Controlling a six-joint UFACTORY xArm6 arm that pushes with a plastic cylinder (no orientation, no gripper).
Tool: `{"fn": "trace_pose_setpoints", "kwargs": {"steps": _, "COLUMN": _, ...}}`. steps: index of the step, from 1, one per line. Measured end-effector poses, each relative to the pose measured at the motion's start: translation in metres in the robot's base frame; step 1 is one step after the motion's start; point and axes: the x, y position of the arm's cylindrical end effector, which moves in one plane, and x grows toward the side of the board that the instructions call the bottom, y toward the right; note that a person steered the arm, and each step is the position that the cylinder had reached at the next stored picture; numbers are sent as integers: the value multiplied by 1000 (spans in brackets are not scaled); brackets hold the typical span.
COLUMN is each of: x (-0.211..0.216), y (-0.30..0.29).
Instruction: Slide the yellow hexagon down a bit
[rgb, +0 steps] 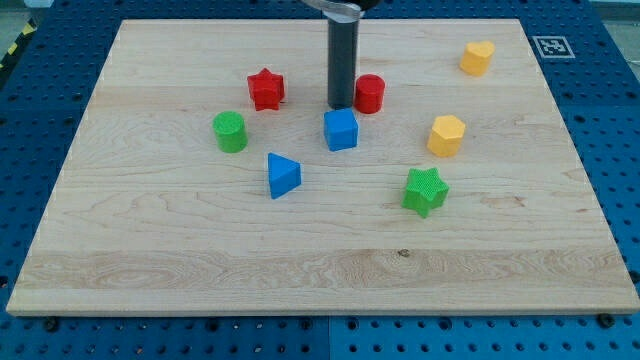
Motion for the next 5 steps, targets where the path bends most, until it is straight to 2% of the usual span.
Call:
{"fn": "trace_pose_setpoints", "kwargs": {"steps": 2, "x": 0, "y": 33}}
{"fn": "trace_pose_setpoints", "kwargs": {"steps": 4, "x": 4, "y": 21}}
{"fn": "trace_pose_setpoints", "kwargs": {"steps": 5, "x": 21, "y": 29}}
